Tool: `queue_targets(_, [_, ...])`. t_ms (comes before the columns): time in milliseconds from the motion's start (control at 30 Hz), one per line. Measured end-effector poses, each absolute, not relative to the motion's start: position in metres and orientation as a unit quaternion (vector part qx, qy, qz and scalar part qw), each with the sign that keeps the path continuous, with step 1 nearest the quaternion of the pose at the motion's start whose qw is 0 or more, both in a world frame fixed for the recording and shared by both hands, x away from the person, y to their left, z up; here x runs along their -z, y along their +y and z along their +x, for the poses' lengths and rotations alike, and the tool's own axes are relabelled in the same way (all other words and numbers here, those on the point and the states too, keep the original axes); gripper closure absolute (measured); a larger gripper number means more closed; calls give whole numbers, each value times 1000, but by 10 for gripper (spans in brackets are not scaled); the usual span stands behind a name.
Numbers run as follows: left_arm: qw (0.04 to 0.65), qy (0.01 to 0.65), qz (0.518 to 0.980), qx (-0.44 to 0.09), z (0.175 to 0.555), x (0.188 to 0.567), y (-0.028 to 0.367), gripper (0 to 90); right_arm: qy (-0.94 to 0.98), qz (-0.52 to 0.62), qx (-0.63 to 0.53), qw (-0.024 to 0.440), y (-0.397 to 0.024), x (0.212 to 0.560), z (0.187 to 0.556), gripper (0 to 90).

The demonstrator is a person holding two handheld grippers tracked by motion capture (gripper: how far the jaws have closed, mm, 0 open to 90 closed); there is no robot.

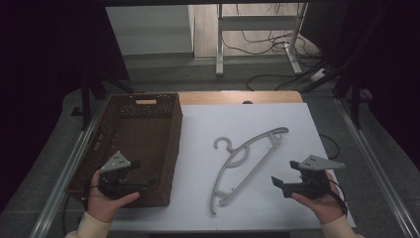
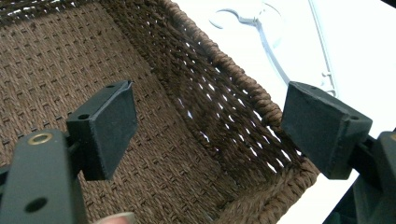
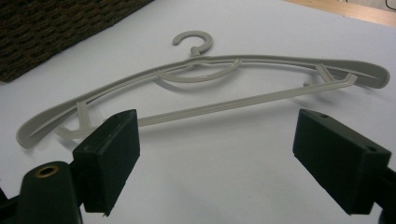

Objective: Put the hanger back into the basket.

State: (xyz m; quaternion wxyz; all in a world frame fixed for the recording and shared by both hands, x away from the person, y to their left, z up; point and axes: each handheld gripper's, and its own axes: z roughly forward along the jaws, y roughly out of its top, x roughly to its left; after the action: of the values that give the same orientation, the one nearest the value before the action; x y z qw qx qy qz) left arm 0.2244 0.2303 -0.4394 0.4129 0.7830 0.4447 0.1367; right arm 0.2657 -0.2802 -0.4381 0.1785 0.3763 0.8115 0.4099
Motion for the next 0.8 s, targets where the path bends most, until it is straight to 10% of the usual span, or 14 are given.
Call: queue_targets(800, [414,438,786,-140,224,437,227,185,819,382,-391,175,-280,442,268,184])
